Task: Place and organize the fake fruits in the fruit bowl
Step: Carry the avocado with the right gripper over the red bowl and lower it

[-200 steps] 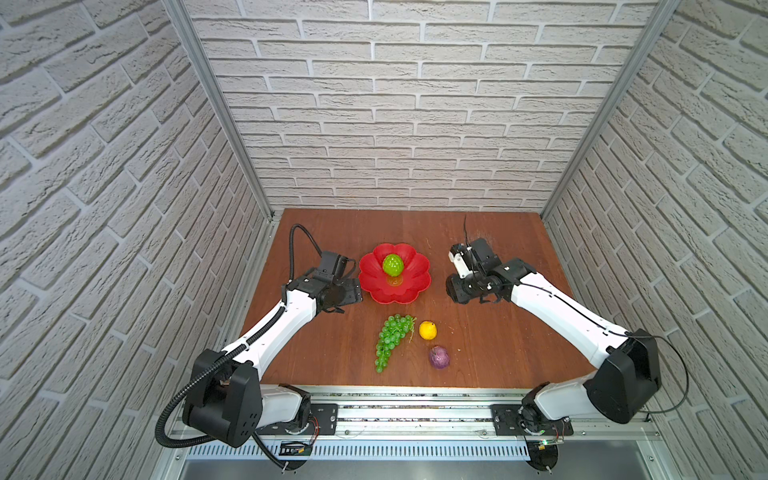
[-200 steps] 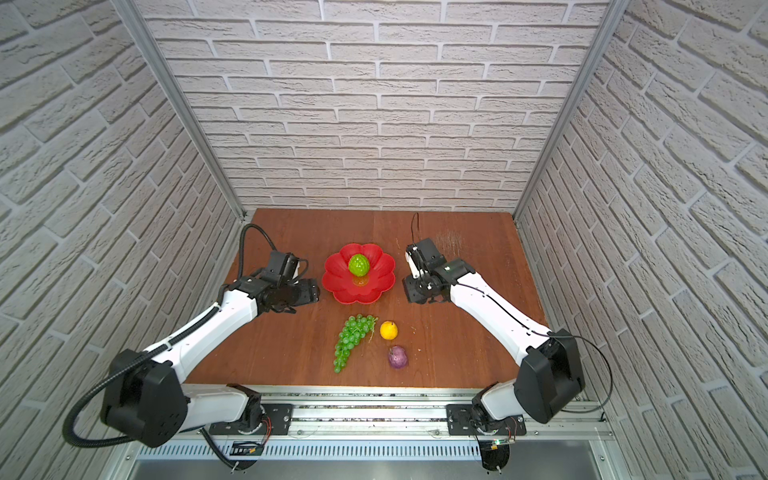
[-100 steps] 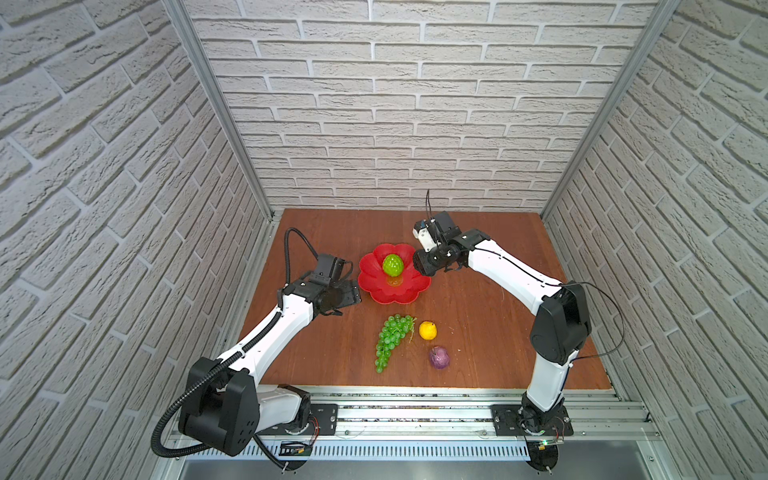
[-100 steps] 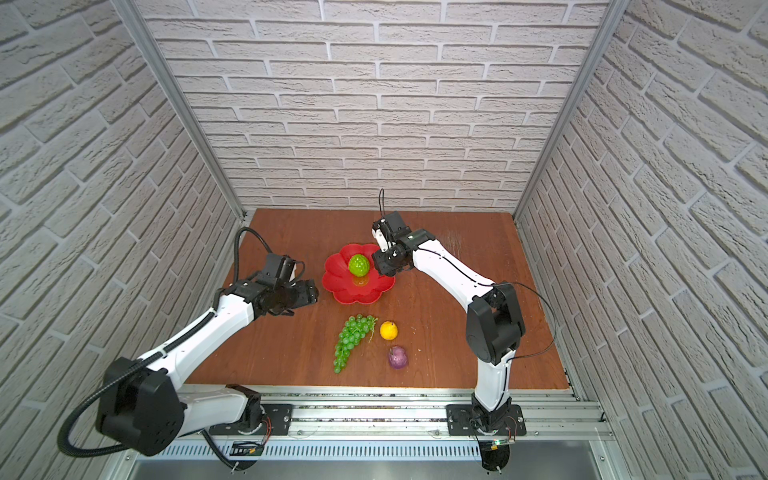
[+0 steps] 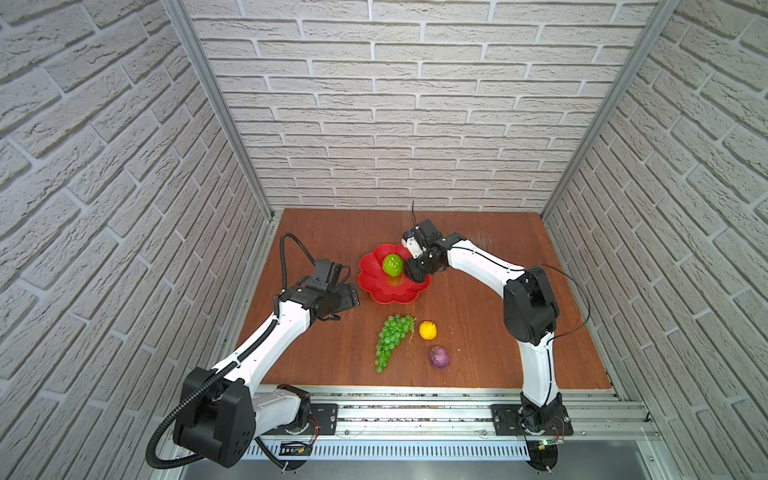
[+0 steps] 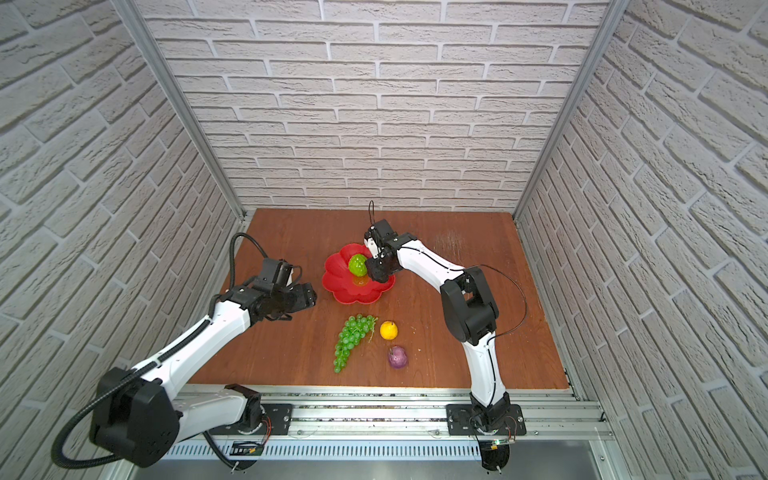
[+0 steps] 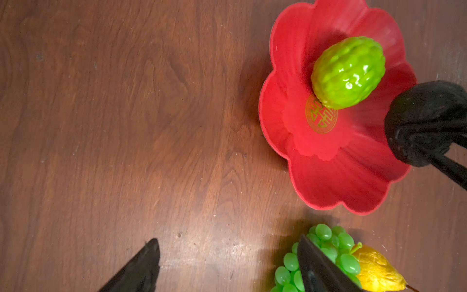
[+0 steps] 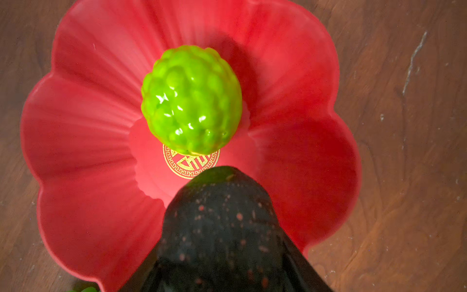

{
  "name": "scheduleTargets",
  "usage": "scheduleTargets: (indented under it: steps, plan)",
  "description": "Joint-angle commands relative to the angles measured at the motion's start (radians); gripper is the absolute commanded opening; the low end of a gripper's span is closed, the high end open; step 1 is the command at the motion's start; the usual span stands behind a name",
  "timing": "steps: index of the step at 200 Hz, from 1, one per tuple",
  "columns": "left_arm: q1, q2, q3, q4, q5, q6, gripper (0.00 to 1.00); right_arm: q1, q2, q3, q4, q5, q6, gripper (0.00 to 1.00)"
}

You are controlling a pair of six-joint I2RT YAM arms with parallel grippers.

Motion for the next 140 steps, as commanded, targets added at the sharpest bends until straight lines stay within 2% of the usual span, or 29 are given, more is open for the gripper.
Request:
scheduleTargets:
  steps: [1,140]
  plan:
    - [0.005,-0.024,-0.008,0.014,0.001,-0.009,0.84,0.006,0.002,0.034,0.05,-0.003,0.002,0.45]
    - [-0.009,-0.007,0.024,0.002,-0.004,-0.008,0.84,0.005,0.102,0.058,0.091,0.074,0.02,0.49]
